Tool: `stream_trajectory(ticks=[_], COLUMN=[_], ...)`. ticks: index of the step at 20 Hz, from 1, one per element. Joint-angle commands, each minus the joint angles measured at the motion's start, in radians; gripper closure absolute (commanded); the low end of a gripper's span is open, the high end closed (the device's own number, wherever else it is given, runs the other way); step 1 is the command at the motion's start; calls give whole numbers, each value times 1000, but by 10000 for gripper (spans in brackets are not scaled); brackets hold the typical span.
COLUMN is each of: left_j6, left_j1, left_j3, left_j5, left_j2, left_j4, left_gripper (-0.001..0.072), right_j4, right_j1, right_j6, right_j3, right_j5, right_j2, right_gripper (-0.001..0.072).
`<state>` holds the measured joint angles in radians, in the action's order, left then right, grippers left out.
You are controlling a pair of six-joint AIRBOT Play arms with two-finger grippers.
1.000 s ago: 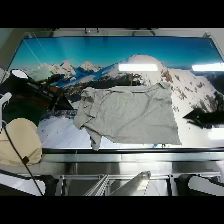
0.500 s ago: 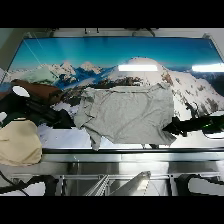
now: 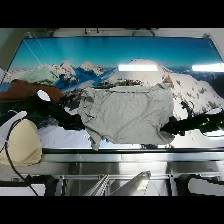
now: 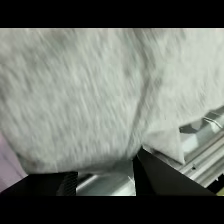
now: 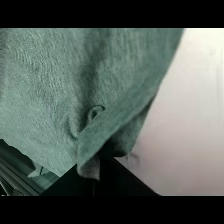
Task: Fold the shirts.
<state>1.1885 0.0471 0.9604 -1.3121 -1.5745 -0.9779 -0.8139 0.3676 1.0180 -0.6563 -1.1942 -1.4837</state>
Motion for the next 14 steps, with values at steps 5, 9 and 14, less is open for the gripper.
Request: stream_trajectory(ticks=[5,9,14], left_j6=[34,8,-69], left_j1=[9,8,-78], left_j3=[148,217,285], left_j5=[0,-222,-469], left_j2=[-72,-50,146], left_j4=[-113,-94,73], left_gripper=[635,685,681], right_j4=[-104,-90,-91], right_j1=[-1,16,176], right_j6=[0,9,156], right_j3=[-1,-63,-310], right_j5=[-18,-123,-212], right_j2=[0,24,185], right_gripper=[698,699,700])
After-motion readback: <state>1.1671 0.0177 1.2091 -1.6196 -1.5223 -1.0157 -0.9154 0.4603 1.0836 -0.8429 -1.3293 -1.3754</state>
